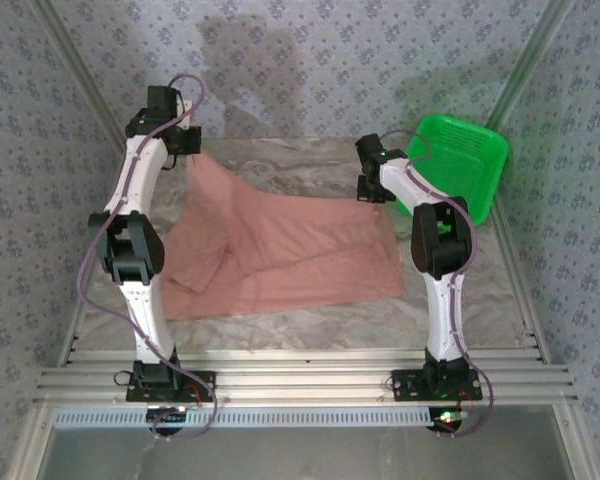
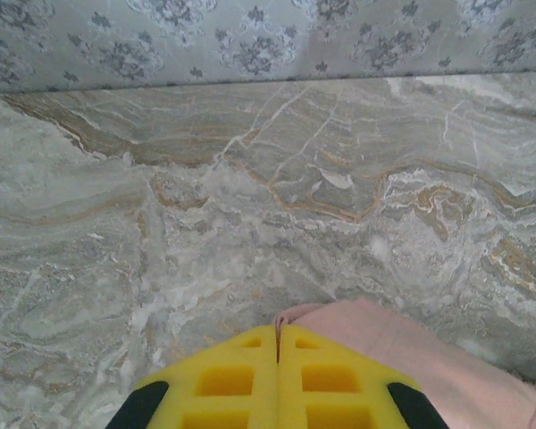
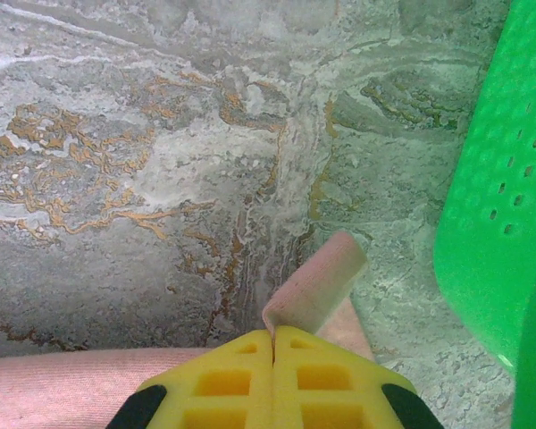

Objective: Fold and stack the t-shirts

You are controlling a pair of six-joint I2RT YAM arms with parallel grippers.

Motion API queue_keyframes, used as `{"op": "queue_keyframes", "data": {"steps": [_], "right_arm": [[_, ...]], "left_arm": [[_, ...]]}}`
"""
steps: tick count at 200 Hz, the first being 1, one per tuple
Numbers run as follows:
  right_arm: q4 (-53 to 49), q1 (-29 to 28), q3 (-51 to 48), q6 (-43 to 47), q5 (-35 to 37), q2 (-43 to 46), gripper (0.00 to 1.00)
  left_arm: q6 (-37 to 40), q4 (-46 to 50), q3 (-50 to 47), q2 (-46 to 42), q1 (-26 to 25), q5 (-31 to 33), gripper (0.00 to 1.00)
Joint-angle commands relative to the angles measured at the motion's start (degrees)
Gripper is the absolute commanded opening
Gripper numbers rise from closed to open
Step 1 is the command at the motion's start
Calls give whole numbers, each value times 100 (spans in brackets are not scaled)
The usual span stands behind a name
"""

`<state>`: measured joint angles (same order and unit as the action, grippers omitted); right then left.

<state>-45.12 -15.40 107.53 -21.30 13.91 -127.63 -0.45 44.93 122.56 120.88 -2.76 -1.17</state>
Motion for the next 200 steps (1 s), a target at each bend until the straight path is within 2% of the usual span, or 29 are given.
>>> {"op": "queue_keyframes", "data": {"steps": [1,62,89,94,101,105,126,143,159,179,200], "right_arm": [[-37,50,32,99,-62,154,0],[0,69,27,135,-129,91,0],[-75,59,186,182,-161,-30,0],[-91,55,206,189,-161,-50,0],[-106,50,229,196,-161,-70,0],[-110,47,241,203,-168,-76,0],[-68,31,258,230,-190,-94,0],[-128,39,269,260,-249,-104,0],[-72,57,181,260,-330,-78,0],[6,72,62,229,-400,-35,0],[106,65,-100,191,-512,25,0]], "left_arm": [[31,-35,-111,-132,-5,107,0],[-172,-103,180,512,-14,249,0],[-387,-176,330,767,-18,-95,0],[-420,-178,336,785,-19,-165,6],[-518,-161,349,796,-20,-199,22],[-596,-82,387,797,-6,-210,28],[-1221,594,926,686,203,-294,43],[-1819,1061,1037,138,455,-561,51],[-2259,1355,578,-636,625,-855,66],[-2877,1383,-709,-1718,782,-1384,70],[-3663,1003,-3064,-3088,802,-1716,70]]}}
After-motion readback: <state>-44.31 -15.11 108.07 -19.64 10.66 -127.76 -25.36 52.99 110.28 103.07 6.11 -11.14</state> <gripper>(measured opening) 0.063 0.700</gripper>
